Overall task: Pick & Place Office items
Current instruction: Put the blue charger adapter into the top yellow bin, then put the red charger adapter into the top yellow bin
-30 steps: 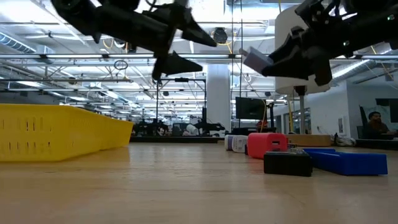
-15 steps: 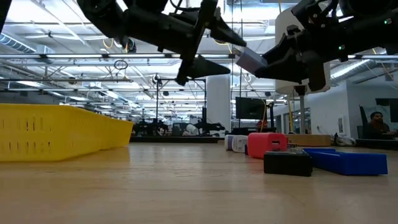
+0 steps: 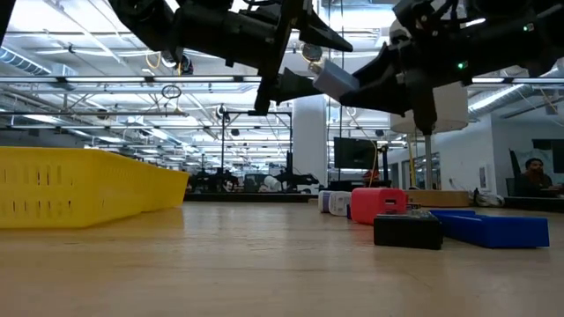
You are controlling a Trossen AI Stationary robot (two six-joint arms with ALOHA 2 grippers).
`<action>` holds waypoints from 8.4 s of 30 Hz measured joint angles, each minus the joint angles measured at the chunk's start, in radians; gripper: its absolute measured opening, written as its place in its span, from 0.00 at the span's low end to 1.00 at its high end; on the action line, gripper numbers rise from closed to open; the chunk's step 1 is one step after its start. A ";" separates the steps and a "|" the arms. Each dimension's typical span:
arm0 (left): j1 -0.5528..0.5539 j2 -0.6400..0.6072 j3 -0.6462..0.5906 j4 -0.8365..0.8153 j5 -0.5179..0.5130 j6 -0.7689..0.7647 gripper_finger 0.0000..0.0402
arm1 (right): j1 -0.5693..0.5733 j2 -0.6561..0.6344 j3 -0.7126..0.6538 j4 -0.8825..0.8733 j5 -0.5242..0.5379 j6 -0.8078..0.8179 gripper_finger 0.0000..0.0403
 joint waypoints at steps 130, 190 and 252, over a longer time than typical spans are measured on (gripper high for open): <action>0.071 -0.973 -0.850 -0.536 -0.314 -0.485 0.70 | 0.050 -0.565 -0.160 -0.294 0.102 0.447 0.63; 0.023 -0.691 -0.479 -1.102 -0.283 -0.643 0.61 | 0.017 -0.566 -0.160 -0.331 0.099 0.498 0.63; -0.149 -0.759 -0.481 -0.499 -0.350 0.125 0.61 | 0.017 -0.441 -0.127 -0.493 -0.111 0.772 0.63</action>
